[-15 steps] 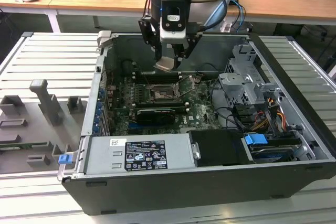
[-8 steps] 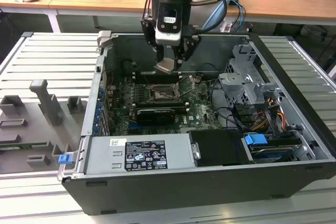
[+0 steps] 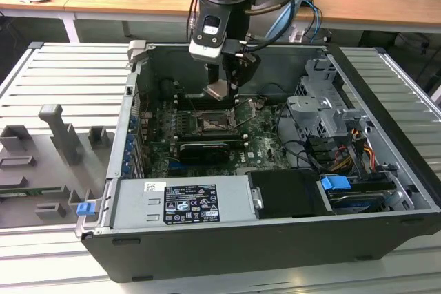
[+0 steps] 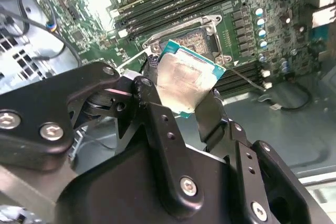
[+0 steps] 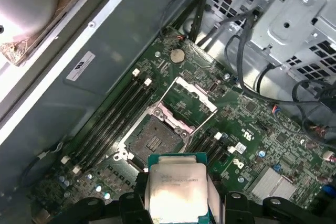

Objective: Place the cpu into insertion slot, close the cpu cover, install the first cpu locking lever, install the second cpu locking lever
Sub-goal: 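Place the cpu into insertion slot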

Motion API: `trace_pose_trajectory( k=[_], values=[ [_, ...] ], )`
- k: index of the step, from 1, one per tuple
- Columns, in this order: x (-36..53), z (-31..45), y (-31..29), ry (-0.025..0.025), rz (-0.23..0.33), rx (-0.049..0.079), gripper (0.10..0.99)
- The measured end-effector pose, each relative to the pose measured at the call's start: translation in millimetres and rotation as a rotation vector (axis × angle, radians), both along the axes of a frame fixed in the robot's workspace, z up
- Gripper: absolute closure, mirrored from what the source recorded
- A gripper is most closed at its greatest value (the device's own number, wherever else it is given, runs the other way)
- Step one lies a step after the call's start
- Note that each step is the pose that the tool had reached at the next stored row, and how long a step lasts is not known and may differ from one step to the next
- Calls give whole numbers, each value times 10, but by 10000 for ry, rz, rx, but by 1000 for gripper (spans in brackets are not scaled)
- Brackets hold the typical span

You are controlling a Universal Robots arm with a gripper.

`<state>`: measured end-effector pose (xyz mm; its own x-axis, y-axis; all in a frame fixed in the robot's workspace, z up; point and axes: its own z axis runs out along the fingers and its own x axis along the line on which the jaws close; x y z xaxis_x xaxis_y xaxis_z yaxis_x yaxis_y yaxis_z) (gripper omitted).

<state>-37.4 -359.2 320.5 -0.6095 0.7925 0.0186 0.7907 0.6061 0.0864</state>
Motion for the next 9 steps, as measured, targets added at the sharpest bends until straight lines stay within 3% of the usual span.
trace_pose_trajectory(
  k=[4, 9],
  values=[
    [-6, -15, 0, -2, -279, 2, 557],
    [-6, -39, 0, -2, -1302, 1, 557]
  ],
)
